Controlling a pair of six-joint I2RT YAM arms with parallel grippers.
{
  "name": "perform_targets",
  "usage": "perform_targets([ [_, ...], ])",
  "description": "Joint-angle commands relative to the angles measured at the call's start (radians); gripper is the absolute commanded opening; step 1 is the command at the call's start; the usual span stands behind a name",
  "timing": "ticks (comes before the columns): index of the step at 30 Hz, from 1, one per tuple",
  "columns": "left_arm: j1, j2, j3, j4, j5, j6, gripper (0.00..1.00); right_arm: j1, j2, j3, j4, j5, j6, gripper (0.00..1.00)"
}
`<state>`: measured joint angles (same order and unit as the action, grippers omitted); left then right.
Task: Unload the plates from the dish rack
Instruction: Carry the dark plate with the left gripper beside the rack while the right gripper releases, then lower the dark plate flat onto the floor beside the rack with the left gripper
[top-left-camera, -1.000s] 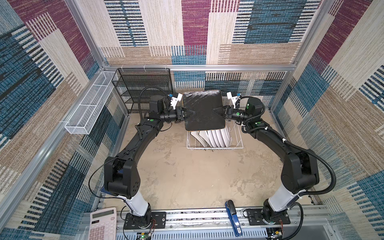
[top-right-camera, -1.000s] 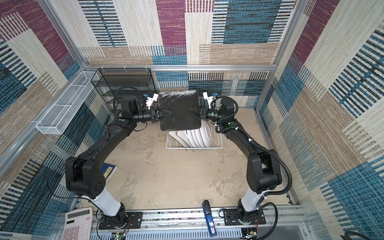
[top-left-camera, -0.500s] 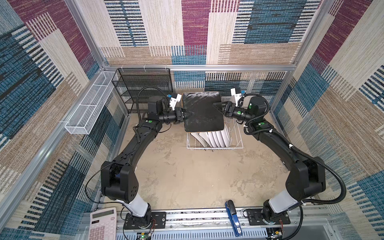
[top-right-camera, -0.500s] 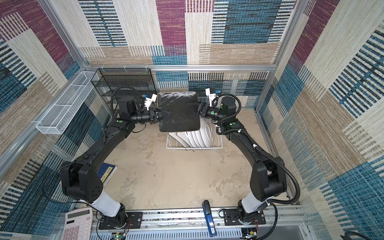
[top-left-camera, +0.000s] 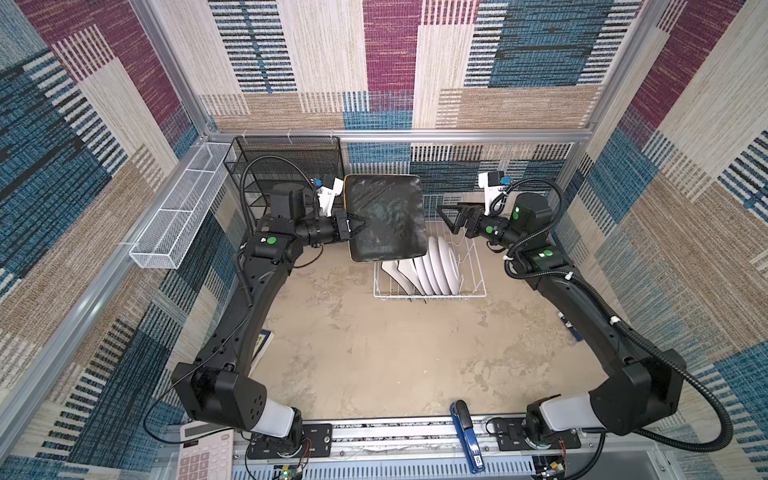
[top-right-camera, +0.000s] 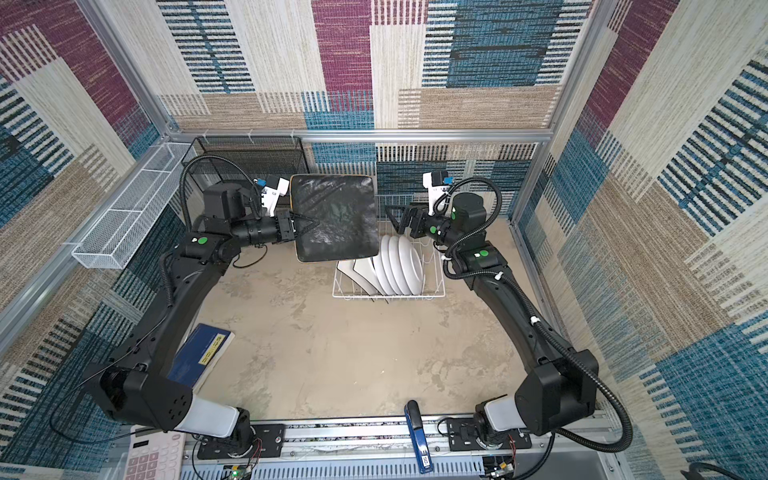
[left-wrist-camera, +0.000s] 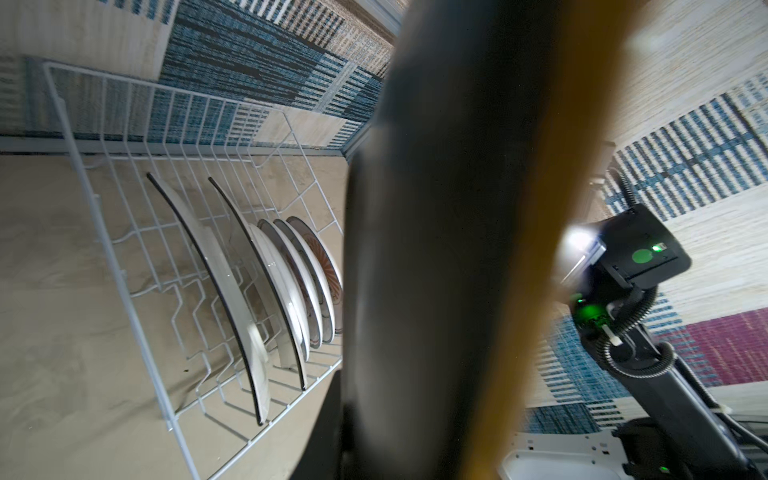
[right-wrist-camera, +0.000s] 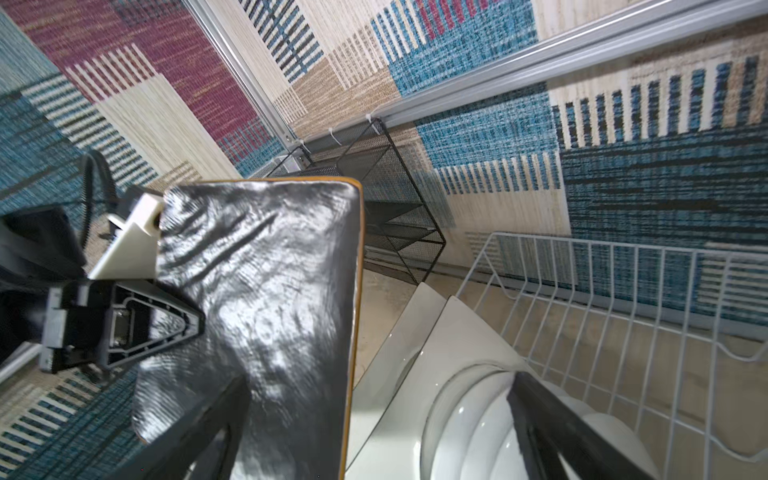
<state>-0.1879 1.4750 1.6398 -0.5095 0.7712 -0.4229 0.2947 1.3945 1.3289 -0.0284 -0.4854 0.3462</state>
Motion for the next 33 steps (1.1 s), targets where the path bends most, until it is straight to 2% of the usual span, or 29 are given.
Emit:
perform_targets([
  [1,0.009,-0.022,0.07,-0.143,-0.141,0.132,0.0,0.014,-0.037,-0.039,-0.036,0.124,-0.139,0.99],
  [7,0.021,-0.019,0.167,-0.353,-0.371,0.208,0.0,0.058,-0.092,-0.128,-0.02,0.191,-0.252,0.99],
  [14,0.06,0.003,0.183,-0.463,-0.455,0.235,0.0,0.104,-0.107,-0.157,-0.067,0.255,-0.352,0.99],
  [20,0.09,0.027,0.203,-0.528,-0.546,0.285,0.0,0.114,-0.112,-0.181,-0.088,0.237,-0.38,0.99],
  [27,0.12,0.072,0.196,-0.531,-0.535,0.359,0.0,0.119,-0.107,-0.195,-0.083,0.219,-0.375,0.99],
  [33,0.153,0.153,0.166,-0.507,-0.437,0.422,0.0,0.122,-0.082,-0.189,-0.079,0.199,-0.321,0.99],
])
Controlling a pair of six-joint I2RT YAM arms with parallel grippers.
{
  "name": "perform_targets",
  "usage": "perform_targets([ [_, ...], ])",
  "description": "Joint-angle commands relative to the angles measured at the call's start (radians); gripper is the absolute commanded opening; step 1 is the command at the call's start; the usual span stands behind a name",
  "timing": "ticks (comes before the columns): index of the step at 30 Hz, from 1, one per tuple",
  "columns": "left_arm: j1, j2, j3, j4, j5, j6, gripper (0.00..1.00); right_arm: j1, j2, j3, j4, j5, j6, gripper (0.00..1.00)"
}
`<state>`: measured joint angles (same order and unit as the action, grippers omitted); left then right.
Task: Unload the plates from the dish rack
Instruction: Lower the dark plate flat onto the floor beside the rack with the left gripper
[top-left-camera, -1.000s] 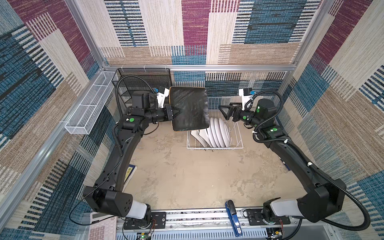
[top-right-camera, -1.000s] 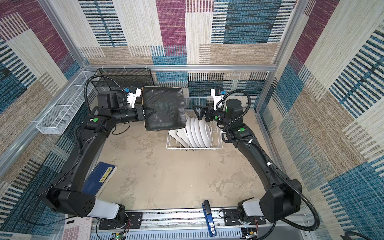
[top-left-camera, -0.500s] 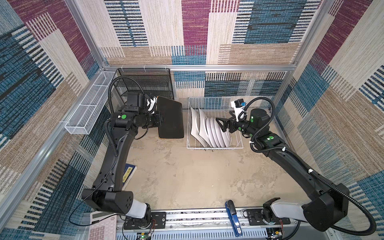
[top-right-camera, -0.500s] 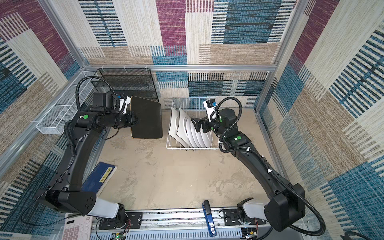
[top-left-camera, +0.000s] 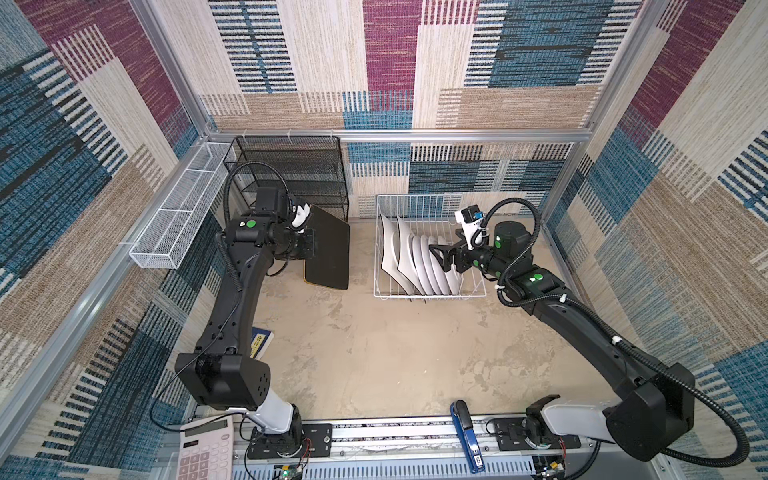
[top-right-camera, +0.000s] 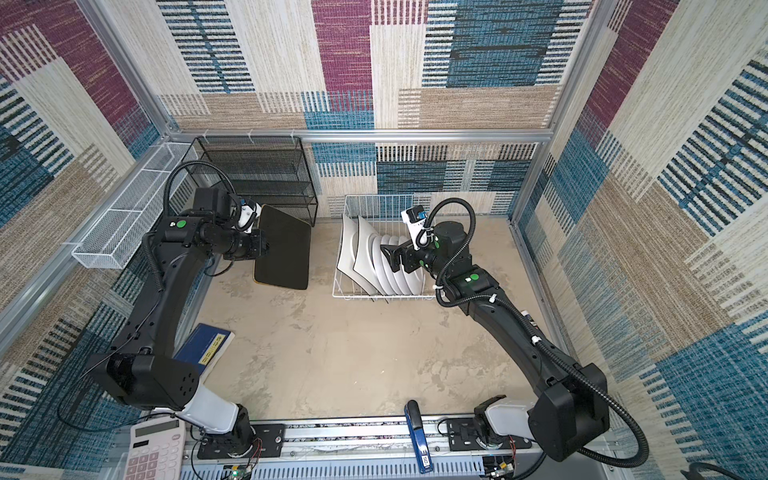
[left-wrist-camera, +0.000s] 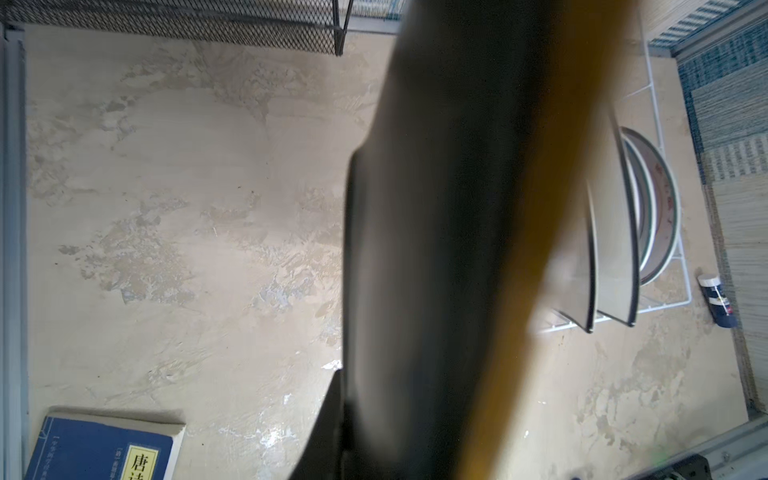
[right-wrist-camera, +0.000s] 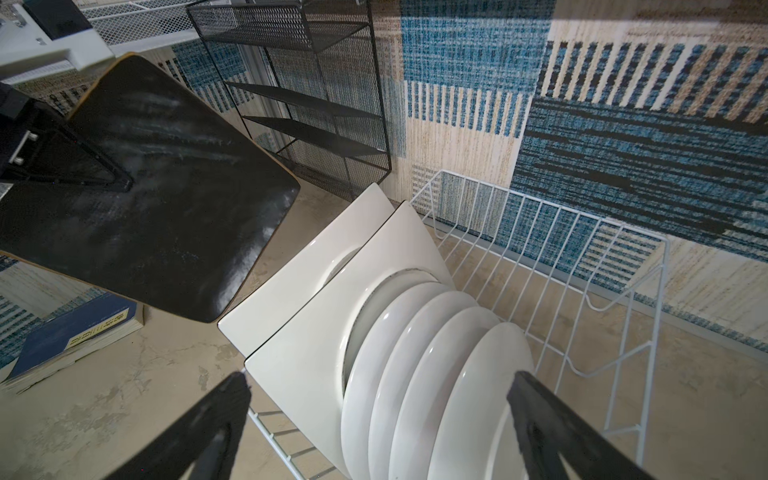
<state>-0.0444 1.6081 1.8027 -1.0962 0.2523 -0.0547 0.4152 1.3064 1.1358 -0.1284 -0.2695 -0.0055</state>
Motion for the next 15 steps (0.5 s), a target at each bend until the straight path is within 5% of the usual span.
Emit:
perform_targets([
  [1,0.018,0.036,0.004,0.084,0.099,0.056,0.0,0.002,0.008,0.004,0.021,-0.022,0.034,0.99],
  [15,0.134,0.311,0.071,0.04,0.357,0.172,0.0,0.006,-0.018,-0.013,0.01,-0.018,0.073,0.99],
])
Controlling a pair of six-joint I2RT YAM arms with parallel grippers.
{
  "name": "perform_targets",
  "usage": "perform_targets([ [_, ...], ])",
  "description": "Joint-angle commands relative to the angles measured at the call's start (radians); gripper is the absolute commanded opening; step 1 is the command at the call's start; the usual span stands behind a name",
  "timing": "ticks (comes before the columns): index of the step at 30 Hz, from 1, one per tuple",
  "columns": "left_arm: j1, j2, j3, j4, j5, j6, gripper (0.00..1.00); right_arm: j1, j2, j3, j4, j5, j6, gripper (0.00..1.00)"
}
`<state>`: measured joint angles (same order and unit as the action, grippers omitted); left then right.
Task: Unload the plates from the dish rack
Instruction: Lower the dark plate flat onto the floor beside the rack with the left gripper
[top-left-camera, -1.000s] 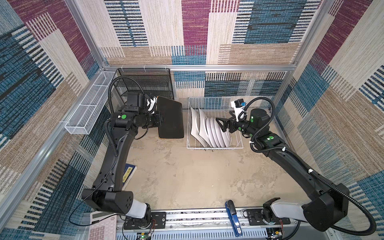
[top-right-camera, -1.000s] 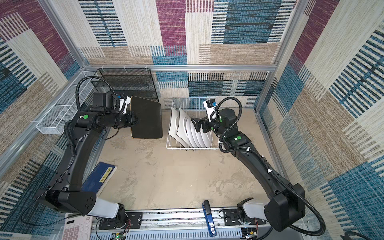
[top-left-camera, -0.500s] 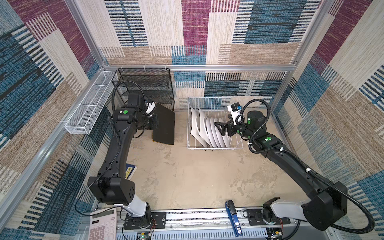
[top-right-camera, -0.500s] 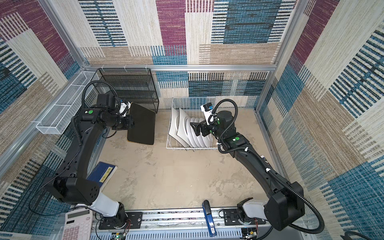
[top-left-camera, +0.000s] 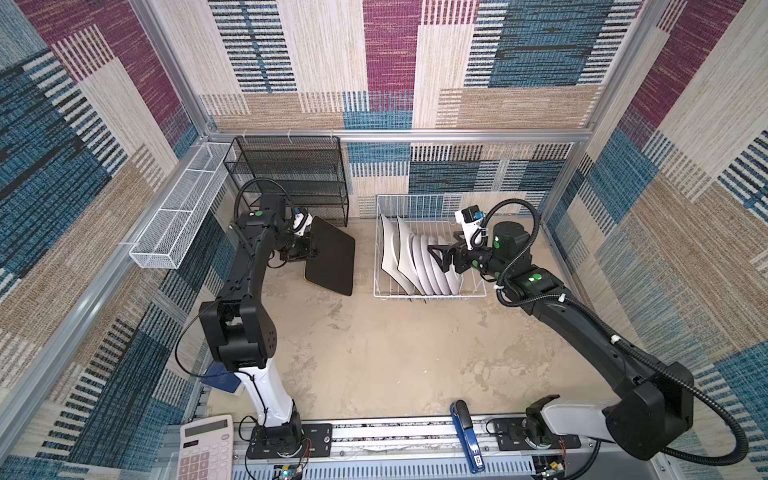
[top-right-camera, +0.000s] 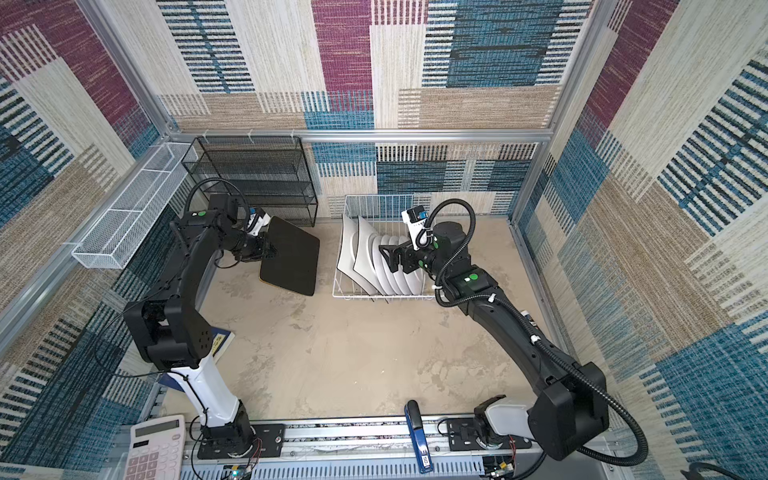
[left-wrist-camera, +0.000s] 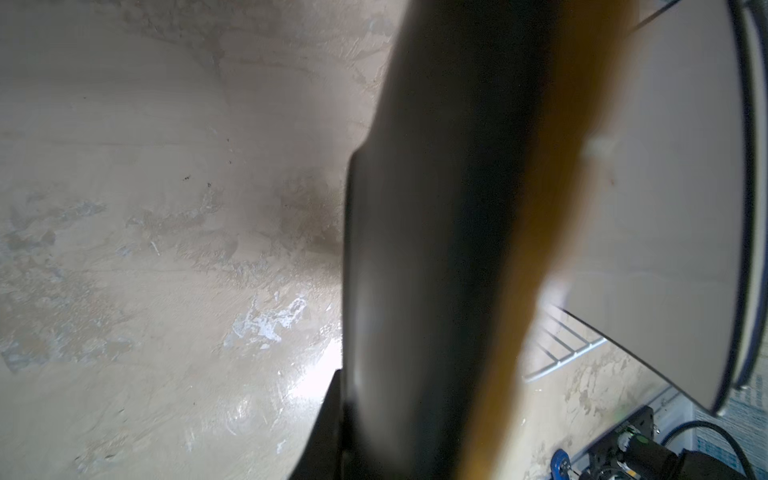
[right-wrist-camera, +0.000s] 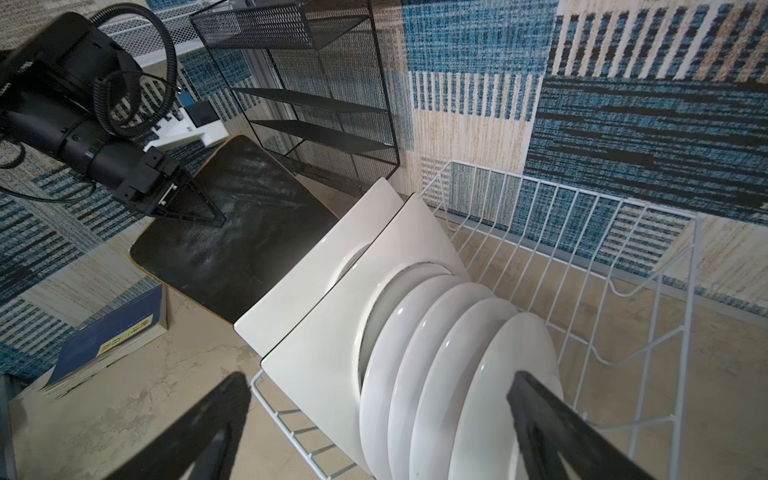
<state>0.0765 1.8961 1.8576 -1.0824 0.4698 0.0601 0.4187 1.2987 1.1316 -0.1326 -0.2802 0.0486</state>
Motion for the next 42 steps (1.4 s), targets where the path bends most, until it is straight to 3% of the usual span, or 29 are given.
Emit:
perform_targets([
  [1,0.02,0.042,0.021,0.019,0.148,0.064,0.0,0.003,-0.012,-0.01,0.015,-0.007,0.019,0.99],
  [11,0.075,0.204,0.086,-0.074,0.233,0.148,0.0,0.009,-0.012,-0.01,0.021,-0.039,0.026,0.99],
  [19,0.09,0.279,0.098,-0.112,0.165,0.178,0.0,0.016,-0.006,-0.003,0.009,-0.032,0.031,0.99],
  [30,0.146,0.361,0.115,-0.123,0.155,0.184,0.0,0.025,0.001,0.013,0.004,-0.023,0.038,0.99],
  [37,0.163,0.39,0.124,-0.125,0.147,0.179,0.16,0.028,0.009,0.018,-0.002,-0.013,0.034,0.99],
  [42,0.166,0.423,0.136,-0.124,0.125,0.174,0.17,0.03,-0.003,-0.006,0.007,-0.001,0.038,0.99],
])
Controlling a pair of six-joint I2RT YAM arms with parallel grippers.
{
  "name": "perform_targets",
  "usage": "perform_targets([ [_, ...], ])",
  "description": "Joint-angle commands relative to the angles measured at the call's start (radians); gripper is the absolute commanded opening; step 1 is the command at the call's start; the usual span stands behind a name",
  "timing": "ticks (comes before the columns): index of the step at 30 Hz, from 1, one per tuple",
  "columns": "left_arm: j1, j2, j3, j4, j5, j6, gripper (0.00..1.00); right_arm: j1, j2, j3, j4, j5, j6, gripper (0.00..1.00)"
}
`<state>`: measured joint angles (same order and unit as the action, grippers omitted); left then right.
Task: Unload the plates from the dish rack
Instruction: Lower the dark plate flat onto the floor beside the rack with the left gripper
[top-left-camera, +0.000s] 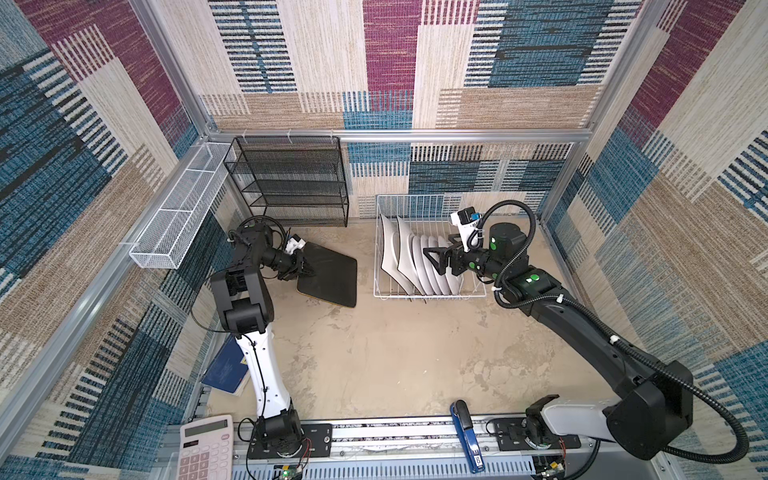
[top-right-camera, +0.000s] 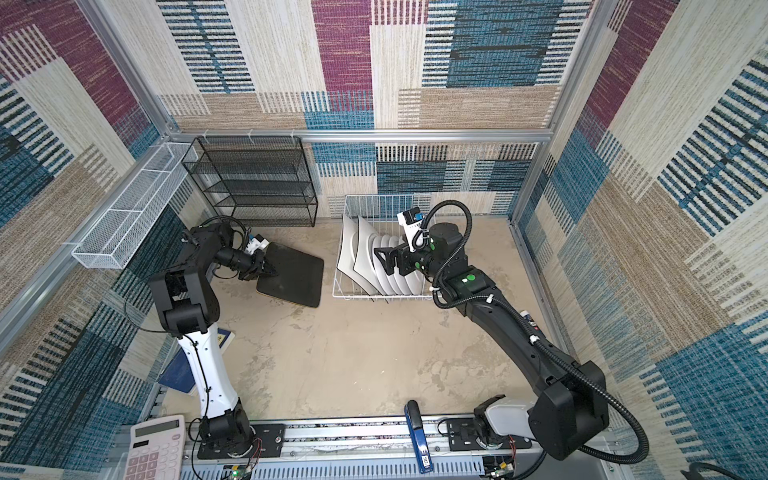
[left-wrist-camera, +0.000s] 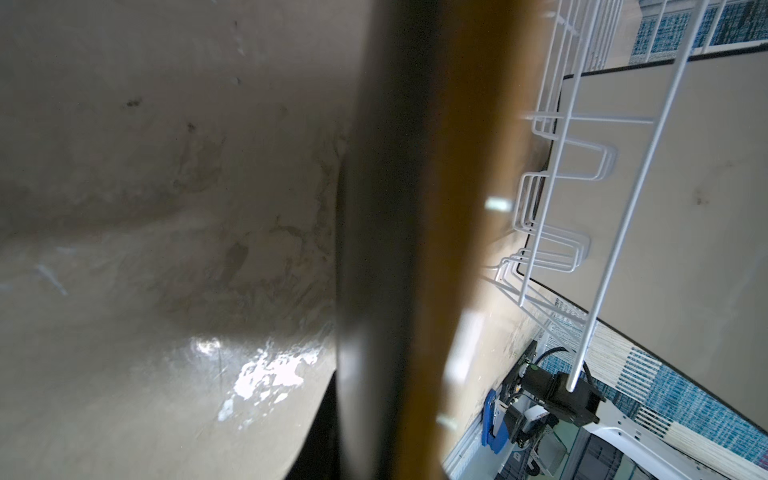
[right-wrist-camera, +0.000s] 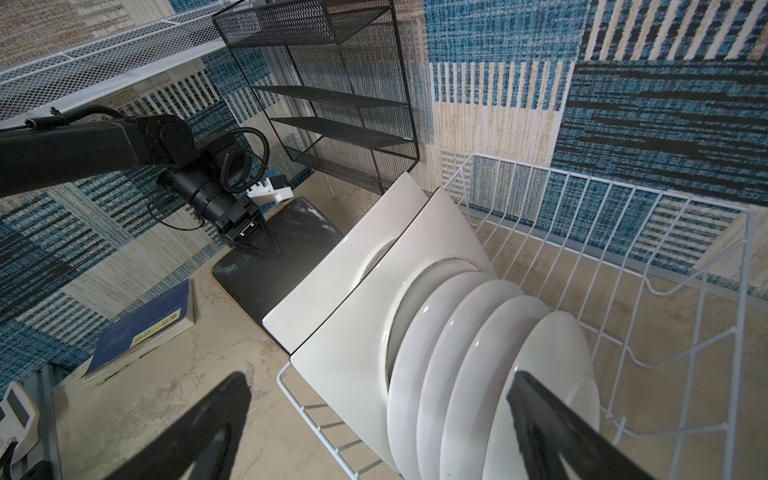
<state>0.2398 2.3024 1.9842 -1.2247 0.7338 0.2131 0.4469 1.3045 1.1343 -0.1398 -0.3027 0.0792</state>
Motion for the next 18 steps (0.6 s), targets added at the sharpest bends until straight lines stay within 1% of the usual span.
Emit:
perform_targets([
  [1,0.003,0.024,0.011,0.019,-0.146,0.017,0.17,0.003,-0.01,-0.014,0.016,0.022,0.009,0.99],
  [2,0.004,0.03,0.013,0.018,-0.146,0.014,0.17,0.002,-0.009,-0.016,0.017,0.021,0.01,0.99],
  [3,0.004,0.037,0.015,0.017,-0.177,0.012,0.18,0.003,-0.007,-0.016,0.015,0.022,0.007,0.99],
  [7,0.01,0.058,0.021,0.018,-0.215,0.006,0.23,0.003,-0.002,-0.01,0.004,0.054,-0.007,0.99],
  [13,0.017,0.078,0.034,0.018,-0.24,-0.008,0.3,0.003,0.016,-0.009,0.006,0.053,-0.019,0.99],
  [18,0.018,0.09,0.038,0.017,-0.236,-0.015,0.35,0.003,0.024,0.0,-0.005,0.071,-0.03,0.99],
])
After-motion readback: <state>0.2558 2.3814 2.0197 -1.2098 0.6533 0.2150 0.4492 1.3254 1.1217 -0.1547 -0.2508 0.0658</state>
